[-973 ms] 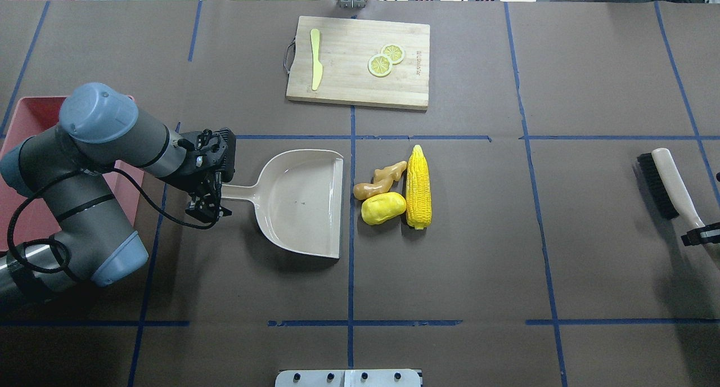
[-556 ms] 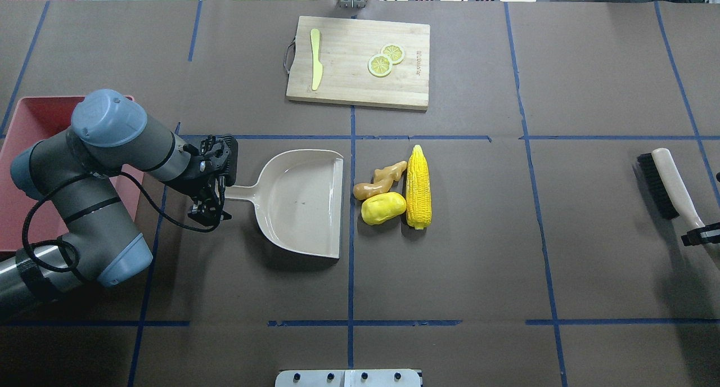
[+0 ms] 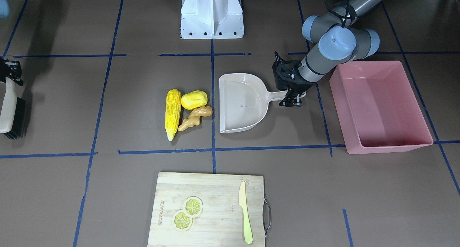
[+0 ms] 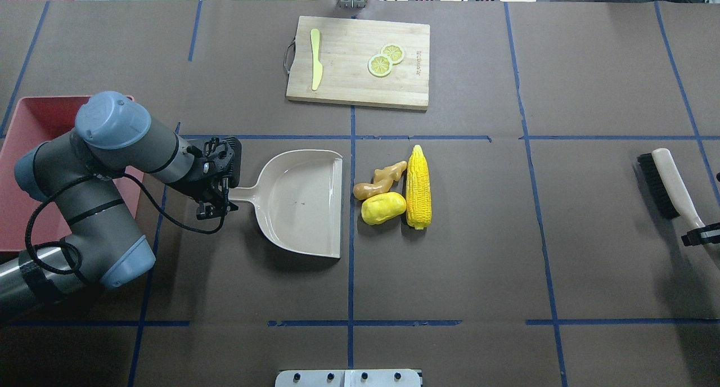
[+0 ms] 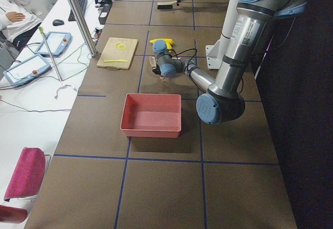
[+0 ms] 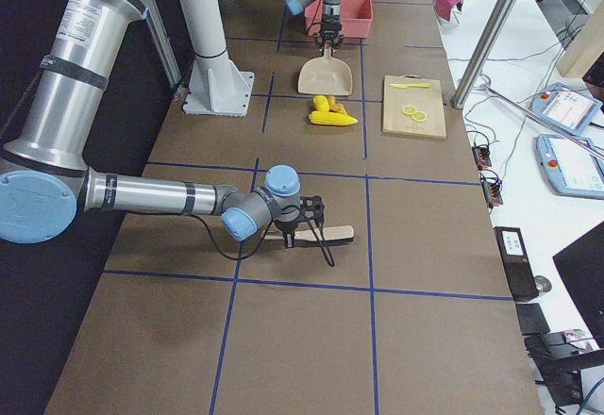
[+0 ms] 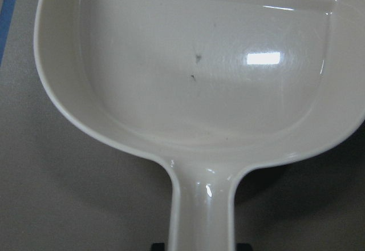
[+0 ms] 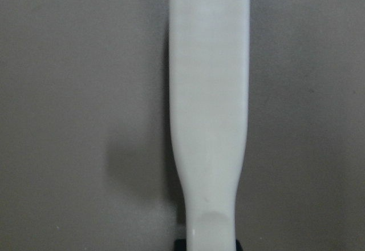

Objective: Sweep and dump trash into bin
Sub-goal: 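Rotate the dustpan with the left gripper so its lip faces the produce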

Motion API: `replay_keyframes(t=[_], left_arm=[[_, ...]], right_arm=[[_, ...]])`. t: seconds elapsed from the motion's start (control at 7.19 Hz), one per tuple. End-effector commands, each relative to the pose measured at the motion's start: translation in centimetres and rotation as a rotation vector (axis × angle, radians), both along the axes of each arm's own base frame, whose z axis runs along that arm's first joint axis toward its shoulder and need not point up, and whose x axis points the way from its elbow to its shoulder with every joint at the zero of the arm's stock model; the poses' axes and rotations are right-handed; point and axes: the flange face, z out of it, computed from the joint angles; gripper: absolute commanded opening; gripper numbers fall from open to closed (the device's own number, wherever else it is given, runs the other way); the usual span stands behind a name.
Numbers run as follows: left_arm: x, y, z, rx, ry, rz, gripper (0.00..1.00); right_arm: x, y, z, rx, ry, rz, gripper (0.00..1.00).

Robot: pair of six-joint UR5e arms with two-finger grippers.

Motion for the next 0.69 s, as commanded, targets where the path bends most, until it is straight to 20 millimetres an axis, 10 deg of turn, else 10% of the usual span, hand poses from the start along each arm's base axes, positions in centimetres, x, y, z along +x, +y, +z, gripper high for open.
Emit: replay_keyframes(t=[0.0, 0.56], left_arm=[[-0.2, -0.1, -0.7, 0.013, 0.010, -0.003, 0.08], [-3.1, -1.1, -2.8, 0.063, 0.018, -0.079, 0.00]], right_arm=[[0.0, 0.0, 0.1, 0.000, 0.002, 0.001, 0.00], [-0.2, -0.3, -1.4, -0.032, -0.018, 0.061, 0.03]])
